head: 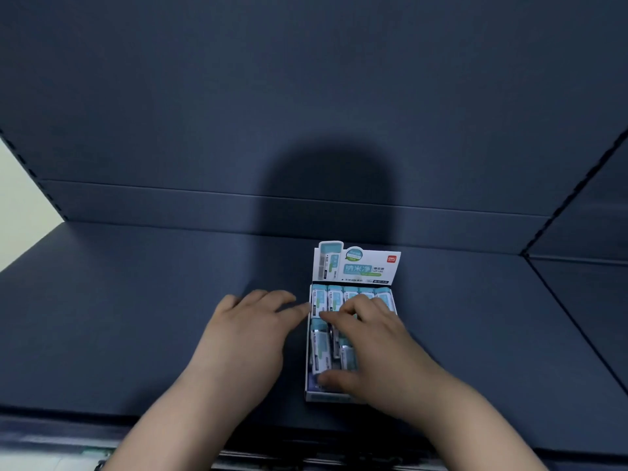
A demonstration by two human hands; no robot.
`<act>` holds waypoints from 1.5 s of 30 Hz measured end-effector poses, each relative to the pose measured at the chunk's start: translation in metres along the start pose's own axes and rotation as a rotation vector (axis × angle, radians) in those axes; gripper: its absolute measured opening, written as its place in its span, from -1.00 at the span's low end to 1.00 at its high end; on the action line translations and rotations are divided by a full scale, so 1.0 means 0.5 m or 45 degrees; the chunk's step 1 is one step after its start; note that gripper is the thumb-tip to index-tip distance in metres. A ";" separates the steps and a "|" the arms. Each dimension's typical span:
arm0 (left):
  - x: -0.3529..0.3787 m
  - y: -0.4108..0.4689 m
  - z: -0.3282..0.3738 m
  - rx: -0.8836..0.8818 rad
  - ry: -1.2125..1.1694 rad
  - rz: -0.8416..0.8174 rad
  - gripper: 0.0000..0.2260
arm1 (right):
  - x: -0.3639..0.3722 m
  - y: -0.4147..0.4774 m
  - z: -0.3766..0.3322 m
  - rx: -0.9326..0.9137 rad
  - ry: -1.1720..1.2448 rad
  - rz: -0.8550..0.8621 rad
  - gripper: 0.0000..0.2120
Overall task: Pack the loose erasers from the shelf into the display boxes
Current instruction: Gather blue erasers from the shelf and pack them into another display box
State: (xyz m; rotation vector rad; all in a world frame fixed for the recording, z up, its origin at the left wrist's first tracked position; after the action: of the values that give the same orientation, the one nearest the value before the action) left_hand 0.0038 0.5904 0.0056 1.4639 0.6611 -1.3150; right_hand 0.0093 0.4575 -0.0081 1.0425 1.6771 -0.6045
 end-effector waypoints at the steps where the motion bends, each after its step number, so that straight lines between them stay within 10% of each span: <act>1: -0.003 0.001 0.003 0.002 0.006 -0.004 -0.44 | 0.001 0.008 0.003 0.013 -0.012 -0.040 -0.27; 22: 0.035 0.012 0.058 0.017 0.041 -0.319 -0.31 | -0.056 0.015 0.148 0.590 0.091 0.045 -0.36; 29: 0.043 0.027 0.060 0.002 -0.070 -0.298 -0.50 | -0.071 -0.034 0.099 0.339 0.245 0.180 -0.61; 45: 0.051 0.046 0.075 -0.037 0.003 -0.328 -0.47 | -0.013 -0.062 0.027 0.128 -0.054 0.034 -0.34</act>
State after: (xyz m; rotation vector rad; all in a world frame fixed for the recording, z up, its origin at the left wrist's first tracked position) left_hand 0.0163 0.5429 -0.0070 1.3905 0.8899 -1.4922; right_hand -0.0100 0.4290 -0.0095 1.1141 1.6072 -0.6947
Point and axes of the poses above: each hand's wrist, its own y-axis towards the middle knuckle, its own x-axis out of the palm, z = x × y, the point moved 6 cm from there along y, towards the middle knuckle, and after that the axes turned 3 degrees about z, right-handed, at the moved point
